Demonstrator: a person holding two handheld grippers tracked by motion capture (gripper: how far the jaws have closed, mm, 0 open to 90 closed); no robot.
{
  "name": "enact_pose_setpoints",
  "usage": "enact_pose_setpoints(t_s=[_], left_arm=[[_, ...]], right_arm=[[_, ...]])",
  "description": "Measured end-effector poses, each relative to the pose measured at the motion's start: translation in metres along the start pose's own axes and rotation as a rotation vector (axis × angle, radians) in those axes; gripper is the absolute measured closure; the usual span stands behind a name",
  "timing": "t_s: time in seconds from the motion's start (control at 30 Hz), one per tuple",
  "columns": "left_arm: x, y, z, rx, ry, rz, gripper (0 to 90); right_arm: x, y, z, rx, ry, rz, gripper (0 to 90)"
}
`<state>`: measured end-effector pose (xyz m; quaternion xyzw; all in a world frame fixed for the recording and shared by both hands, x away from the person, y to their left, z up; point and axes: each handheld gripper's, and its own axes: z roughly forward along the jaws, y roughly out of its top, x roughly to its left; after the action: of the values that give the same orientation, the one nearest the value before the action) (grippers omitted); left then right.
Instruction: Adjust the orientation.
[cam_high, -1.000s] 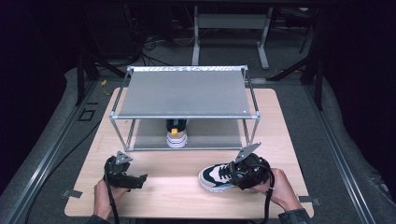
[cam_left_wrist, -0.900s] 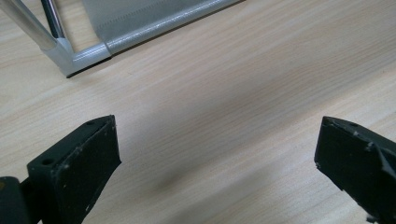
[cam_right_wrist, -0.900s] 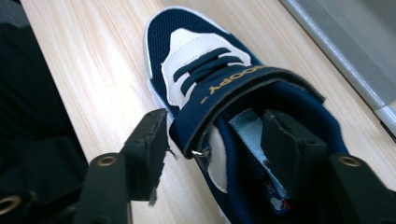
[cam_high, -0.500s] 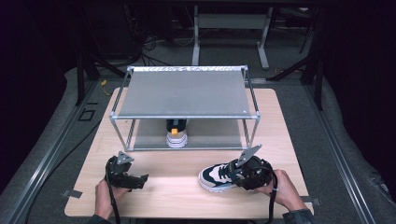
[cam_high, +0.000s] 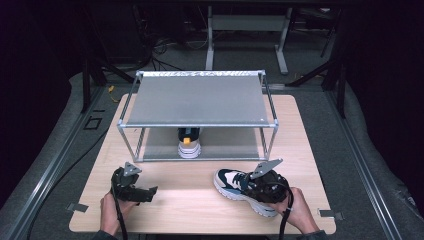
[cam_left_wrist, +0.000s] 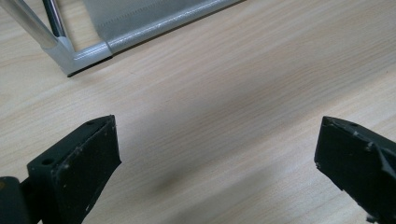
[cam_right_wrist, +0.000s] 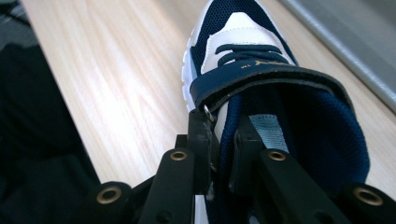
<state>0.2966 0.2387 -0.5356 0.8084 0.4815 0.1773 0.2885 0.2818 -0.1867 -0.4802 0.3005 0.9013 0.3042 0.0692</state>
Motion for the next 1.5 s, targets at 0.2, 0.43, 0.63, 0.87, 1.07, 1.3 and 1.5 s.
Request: enact_pose_setpoints(t_s=[0.2,0.43,0.63,0.87,1.07,1.3,1.5], left_arm=[[-0.003,0.002,0.002,-0.006,-0.003,-0.002,0.0],[-0.003,0.001,0.002,-0.002,-0.002,0.0,0.0],[-0.002,-0.001,0.0,-0.006,-0.003,-0.005,0.0],[-0.001,-0.001,0.0,-0.008,-0.004,-0.01,0.0],[-0.002,0.0,0.002,-0.002,-0.008,-0.001,0.0],[-0.005,0.002,0.003,-0.001,-0.007,0.004,0.0],[-0.007,0.003,0.002,0.002,-0.007,0.014,0.0]], right_arm=[[0.017,0.008,0.003,-0.028,-0.161,0.108,80.6],[0.021,0.01,0.013,-0.025,-0.199,0.154,70.6],[0.019,0.008,0.001,-0.048,-0.147,0.098,33.6],[0.011,-0.003,-0.024,-0.076,-0.148,0.054,8.9],[-0.006,-0.021,-0.027,-0.098,-0.127,0.054,0.0],[-0.017,-0.041,-0.012,-0.08,-0.112,0.061,0.0],[-0.019,-0.047,0.005,-0.092,-0.088,0.064,0.0]])
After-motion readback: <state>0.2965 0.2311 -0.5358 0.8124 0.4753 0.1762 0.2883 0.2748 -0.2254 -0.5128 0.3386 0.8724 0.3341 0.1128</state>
